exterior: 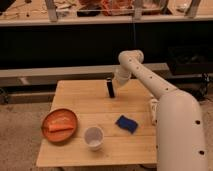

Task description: Knock the eraser over

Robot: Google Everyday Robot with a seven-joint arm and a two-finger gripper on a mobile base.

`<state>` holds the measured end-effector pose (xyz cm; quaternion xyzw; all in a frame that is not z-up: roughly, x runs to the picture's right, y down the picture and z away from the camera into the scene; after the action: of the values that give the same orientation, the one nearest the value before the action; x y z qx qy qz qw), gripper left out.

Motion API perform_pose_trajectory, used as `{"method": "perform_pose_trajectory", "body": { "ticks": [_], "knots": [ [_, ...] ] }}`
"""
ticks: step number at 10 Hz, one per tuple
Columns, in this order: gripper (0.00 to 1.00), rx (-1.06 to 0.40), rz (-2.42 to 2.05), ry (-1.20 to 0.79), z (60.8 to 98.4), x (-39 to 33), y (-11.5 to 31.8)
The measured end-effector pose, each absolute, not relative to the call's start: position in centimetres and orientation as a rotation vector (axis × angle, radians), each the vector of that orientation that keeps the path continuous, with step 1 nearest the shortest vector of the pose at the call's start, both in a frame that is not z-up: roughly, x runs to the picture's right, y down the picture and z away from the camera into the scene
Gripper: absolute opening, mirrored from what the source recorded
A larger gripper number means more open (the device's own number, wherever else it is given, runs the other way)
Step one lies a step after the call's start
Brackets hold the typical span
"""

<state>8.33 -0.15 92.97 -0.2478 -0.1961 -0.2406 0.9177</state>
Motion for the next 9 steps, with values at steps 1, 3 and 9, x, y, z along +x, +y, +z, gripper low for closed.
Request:
{"method": "perform_pose_trajectory", "body": {
  "ticks": [1, 3, 9],
  "knots": [
    [0.01, -0.508, -0.497, -0.402, 93.00, 8.48, -0.22],
    [0.01, -0.509, -0.501, -0.401, 93.02, 8.49, -0.27],
    [0.01, -0.512, -0.522, -0.397, 93.00, 8.54, -0.24]
  ]
}}
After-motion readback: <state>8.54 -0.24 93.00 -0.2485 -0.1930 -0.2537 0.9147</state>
